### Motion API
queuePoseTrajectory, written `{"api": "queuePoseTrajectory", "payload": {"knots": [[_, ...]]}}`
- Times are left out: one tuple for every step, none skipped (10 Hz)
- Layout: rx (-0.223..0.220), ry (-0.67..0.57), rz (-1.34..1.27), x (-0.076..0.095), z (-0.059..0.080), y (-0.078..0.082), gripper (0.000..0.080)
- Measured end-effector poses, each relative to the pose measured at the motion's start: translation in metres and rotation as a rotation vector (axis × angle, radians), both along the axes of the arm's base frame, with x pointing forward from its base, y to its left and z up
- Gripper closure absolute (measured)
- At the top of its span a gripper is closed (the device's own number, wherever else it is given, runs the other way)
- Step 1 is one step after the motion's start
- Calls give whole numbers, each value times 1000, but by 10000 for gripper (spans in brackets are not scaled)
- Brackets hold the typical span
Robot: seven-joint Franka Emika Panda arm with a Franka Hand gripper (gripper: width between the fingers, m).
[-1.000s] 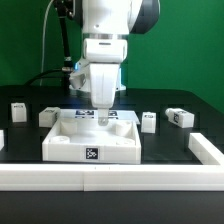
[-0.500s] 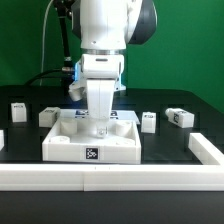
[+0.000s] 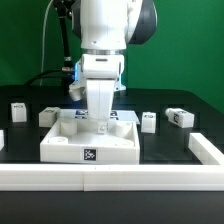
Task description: Assemble one leg
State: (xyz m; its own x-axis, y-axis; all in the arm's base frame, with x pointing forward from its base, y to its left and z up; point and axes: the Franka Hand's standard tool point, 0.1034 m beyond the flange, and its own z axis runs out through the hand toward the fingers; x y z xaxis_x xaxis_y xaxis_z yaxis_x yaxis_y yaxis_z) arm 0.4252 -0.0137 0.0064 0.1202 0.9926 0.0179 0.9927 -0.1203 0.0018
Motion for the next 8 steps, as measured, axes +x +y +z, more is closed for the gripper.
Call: {"api": "queuePoseTrajectory", "payload": {"knots": [[0, 0, 0, 0, 0, 0, 743], [0, 0, 0, 0, 0, 0, 743], [0, 1, 0, 0, 0, 0, 743], [0, 1, 0, 0, 0, 0, 743], [0, 1, 0, 0, 0, 0, 743], [0, 1, 0, 0, 0, 0, 743], [0, 1, 0, 0, 0, 0, 743], [0, 1, 0, 0, 0, 0, 742]]}}
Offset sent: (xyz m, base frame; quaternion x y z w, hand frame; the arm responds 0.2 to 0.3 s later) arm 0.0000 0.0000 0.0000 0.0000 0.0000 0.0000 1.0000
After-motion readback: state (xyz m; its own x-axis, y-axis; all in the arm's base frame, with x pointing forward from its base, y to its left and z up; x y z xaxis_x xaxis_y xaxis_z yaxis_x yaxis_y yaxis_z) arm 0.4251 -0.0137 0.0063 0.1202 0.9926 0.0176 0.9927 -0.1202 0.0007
